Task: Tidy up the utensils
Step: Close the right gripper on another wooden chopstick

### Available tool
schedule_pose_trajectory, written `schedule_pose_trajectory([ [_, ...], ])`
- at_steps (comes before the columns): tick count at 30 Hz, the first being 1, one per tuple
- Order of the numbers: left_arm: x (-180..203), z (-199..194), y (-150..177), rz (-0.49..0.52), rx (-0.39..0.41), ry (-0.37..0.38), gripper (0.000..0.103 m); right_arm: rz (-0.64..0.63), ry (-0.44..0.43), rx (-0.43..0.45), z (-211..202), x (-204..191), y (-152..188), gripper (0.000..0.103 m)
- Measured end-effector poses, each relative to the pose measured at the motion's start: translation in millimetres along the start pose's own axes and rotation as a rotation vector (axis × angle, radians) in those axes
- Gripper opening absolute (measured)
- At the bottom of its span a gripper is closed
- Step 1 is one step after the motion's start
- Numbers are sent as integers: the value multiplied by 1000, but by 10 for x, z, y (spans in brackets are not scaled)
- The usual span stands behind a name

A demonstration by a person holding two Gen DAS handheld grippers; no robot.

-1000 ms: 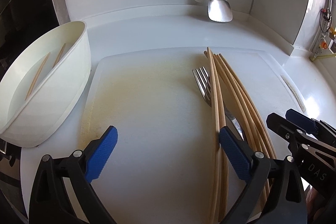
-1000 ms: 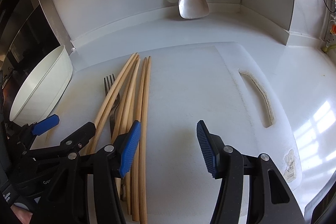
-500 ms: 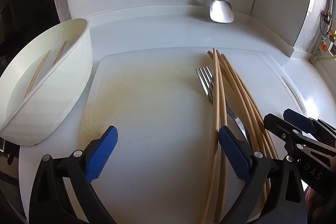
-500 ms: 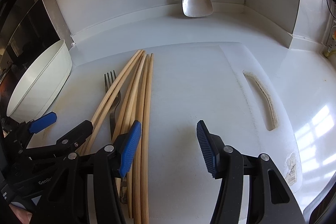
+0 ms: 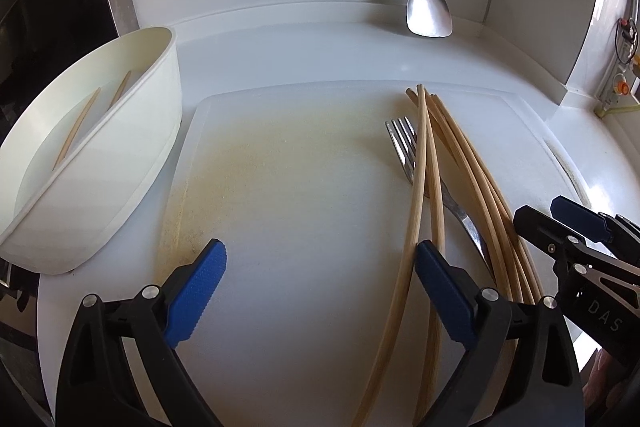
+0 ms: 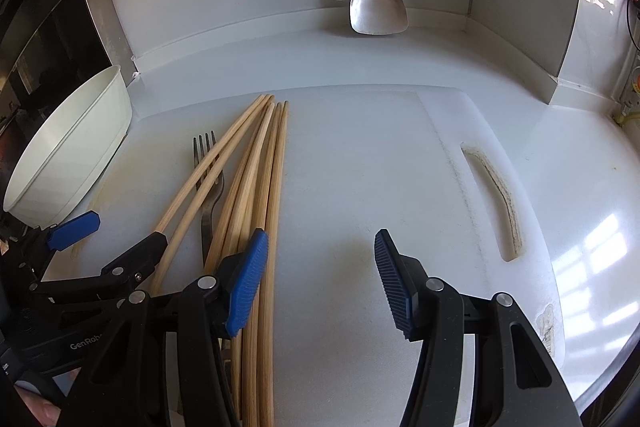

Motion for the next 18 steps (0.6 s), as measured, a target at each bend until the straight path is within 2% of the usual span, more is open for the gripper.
schedule_pose_trajectory([
  [6,-6,11,-29,-2,-2,1,93,-46,17,-29,37,-87,-29,53],
  [9,-13,16,-40,-7,-1,0,93,-72,62,-27,63,-123,-28,53],
  [12,-21,16,-48,-7,1,-1,93,-72,58,-19,76,-115,-28,53],
  [15,-15,4,-55,0,8,-1,87,-88,57,-12,79,-121,-23,51],
  [17,13,-20,-50,12,17,3,78,-99,50,-7,71,-127,-23,41],
  [18,28,-33,-45,18,21,5,72,-101,56,-3,67,-127,-19,30],
])
Point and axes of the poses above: each gripper's, at about its wrist camera, not at the fingertips, and z roughly the way its jaws point, x to its right, y to its underside, the point moved 2 cm from there along z, roughly the way its jaws point, and after that the axes turned 12 degrees about -x, right-handed, at the moved point
